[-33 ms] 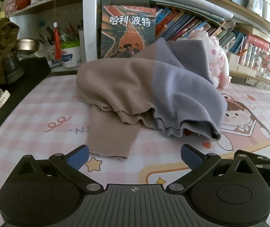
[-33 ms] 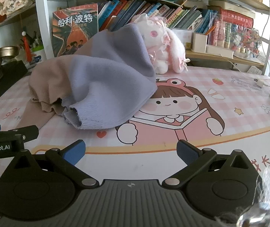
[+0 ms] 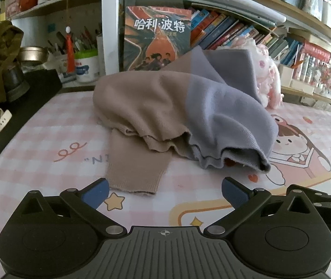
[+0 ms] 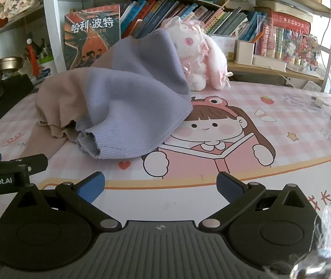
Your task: Fold clothes
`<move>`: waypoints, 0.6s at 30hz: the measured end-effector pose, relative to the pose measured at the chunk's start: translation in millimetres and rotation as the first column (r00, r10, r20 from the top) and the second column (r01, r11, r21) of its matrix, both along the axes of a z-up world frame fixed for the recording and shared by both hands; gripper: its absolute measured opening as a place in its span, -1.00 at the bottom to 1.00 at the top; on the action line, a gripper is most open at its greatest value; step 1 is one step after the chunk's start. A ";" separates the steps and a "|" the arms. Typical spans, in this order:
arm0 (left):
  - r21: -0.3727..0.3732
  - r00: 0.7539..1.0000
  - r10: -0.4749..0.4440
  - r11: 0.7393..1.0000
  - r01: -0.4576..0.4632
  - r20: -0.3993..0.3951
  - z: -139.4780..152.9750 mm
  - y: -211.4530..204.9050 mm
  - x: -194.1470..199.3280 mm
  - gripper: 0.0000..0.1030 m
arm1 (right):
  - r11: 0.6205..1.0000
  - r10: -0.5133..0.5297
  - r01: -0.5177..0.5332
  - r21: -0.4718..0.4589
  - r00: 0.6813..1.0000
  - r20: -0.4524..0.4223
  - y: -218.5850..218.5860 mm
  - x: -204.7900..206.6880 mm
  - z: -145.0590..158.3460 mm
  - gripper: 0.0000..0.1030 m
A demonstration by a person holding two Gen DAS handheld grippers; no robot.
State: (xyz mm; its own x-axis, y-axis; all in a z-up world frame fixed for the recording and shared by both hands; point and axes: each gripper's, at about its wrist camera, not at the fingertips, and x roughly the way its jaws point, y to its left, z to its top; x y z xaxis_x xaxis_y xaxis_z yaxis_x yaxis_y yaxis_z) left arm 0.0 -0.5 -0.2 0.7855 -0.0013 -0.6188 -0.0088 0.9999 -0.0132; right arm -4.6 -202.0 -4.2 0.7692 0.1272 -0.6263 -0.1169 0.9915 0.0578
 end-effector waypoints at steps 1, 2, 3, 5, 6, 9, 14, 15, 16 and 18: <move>0.003 1.000 0.003 1.000 -0.003 -0.001 -0.1 -0.5 -0.1 1.00 | 1.000 0.000 0.000 0.001 1.000 -0.001 -0.1 0.1 -0.2 1.00; 0.005 1.000 0.007 1.000 -0.006 -0.003 -0.4 -1.1 0.0 1.00 | 1.000 -0.001 0.001 0.001 1.000 -0.003 -0.2 0.3 -0.4 1.00; 0.006 1.000 0.010 1.000 -0.010 -0.005 -0.7 -1.7 0.1 1.00 | 1.000 -0.001 0.001 0.002 1.000 -0.004 -0.3 0.4 -0.6 1.00; -0.007 1.000 0.012 1.000 -0.012 0.002 -1.9 -1.2 -0.2 1.00 | 1.000 -0.002 0.002 0.004 1.000 -0.007 -0.4 0.7 -0.9 1.00; -0.026 1.000 0.009 1.000 -0.010 -0.011 -2.7 1.6 0.8 1.00 | 1.000 -0.003 0.003 0.004 1.000 -0.008 -0.5 0.9 -1.1 1.00; -0.069 0.998 -0.001 0.998 -0.003 -0.056 -4.2 5.1 4.8 1.00 | 1.000 -0.004 0.004 0.007 1.000 -0.012 -0.8 1.3 -1.7 1.00; -0.073 0.997 -0.014 0.997 0.009 -0.072 -6.9 7.6 5.7 1.00 | 1.000 -0.005 0.005 0.011 1.000 -0.019 -1.2 1.8 -2.3 1.00; -0.072 0.997 -0.018 0.997 0.012 -0.073 -7.0 7.3 5.7 1.00 | 1.000 -0.005 0.005 0.012 1.000 -0.020 -1.3 1.8 -2.3 1.00; -0.074 0.997 -0.022 0.997 0.016 -0.080 -7.0 7.0 6.1 1.00 | 1.000 -0.004 0.004 0.013 1.000 -0.021 -1.4 1.8 -2.3 1.00; -0.077 0.995 -0.032 0.997 0.025 -0.090 -7.4 6.4 6.6 1.00 | 1.000 -0.001 0.002 0.012 1.000 -0.024 -1.1 2.3 -2.1 1.00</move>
State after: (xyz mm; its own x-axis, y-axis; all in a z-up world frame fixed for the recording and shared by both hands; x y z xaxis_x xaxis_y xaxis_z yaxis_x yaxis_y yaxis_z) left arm 6.6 5.9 -7.6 0.7250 -0.0724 -0.6850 0.0147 0.9959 -0.0896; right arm -2.3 -203.1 -6.2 0.7540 0.1339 -0.6430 -0.1139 0.9908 0.0728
